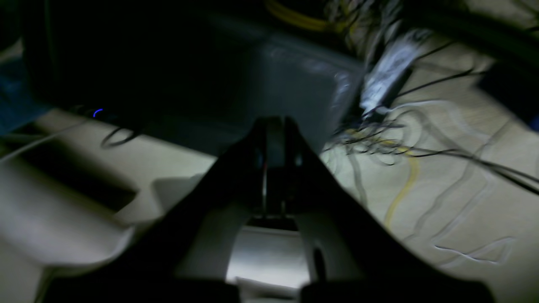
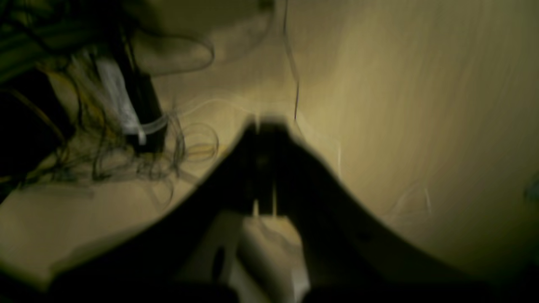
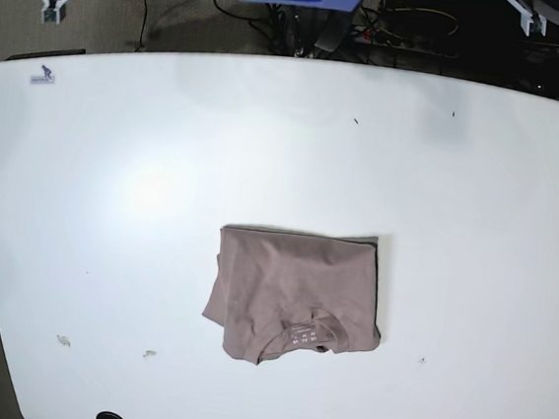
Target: Fold the T-shirt properly
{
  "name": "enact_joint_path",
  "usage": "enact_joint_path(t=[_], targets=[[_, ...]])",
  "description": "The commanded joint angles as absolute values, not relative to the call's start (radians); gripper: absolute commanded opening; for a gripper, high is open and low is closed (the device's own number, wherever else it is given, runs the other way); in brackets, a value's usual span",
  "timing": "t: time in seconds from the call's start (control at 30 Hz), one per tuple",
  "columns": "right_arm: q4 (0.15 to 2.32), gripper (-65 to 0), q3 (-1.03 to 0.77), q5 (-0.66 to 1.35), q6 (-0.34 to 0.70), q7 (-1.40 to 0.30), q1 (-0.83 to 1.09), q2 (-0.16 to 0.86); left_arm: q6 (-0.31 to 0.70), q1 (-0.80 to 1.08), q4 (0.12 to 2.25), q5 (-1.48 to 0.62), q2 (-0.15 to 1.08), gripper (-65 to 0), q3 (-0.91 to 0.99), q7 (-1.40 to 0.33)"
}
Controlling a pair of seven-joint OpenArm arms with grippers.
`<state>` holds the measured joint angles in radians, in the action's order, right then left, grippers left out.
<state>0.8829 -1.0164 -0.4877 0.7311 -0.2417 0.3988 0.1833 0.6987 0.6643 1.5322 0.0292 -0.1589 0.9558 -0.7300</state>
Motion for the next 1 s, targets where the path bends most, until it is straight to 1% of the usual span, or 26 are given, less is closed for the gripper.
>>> enact_joint_path(t=[0.0, 0.2, 0.33, 0.5, 0.67, 0.83, 0.97], targets=[[0.862, -65.0, -1.073, -0.503, 0.698, -0.162, 0.39, 0.291, 0.698, 0.682, 1.526, 0.022, -0.157, -65.0, 0.958, -0.702], [0.783, -65.0, -1.129, -0.538, 0.698, -0.111, 0.39, 0.298, 0.698, 0.682, 1.524, 0.025, -0.157, -65.0, 0.955, -0.687], [0.723, -65.0, -1.173, -0.564, 0.698, -0.087, 0.39, 0.343, 0.698, 0.677, 1.523, 0.056, -0.157, -65.0, 0.955, -0.687], [0.638, -65.0, -1.181, -0.596, 0.698, -0.041, 0.39, 0.371, 0.698, 0.674, 1.515, 0.074, -0.157, -65.0, 0.955, -0.687], [0.538, -65.0, -1.176, -0.613, 0.698, 0.015, 0.39, 0.371, 0.698, 0.654, 1.475, 0.085, -0.157, -65.0, 0.938, -0.687], [0.464, -65.0, -1.176, -0.682, 0.698, 0.058, 0.39, 0.371, 0.698, 0.647, 1.425, 0.137, -0.154, -65.0, 0.903, -0.685], [0.424, -65.0, -1.176, -0.762, 0.698, 0.101, 0.39, 0.371, 0.698, 0.622, 1.336, 0.216, -0.151, -65.0, 0.871, -0.611]])
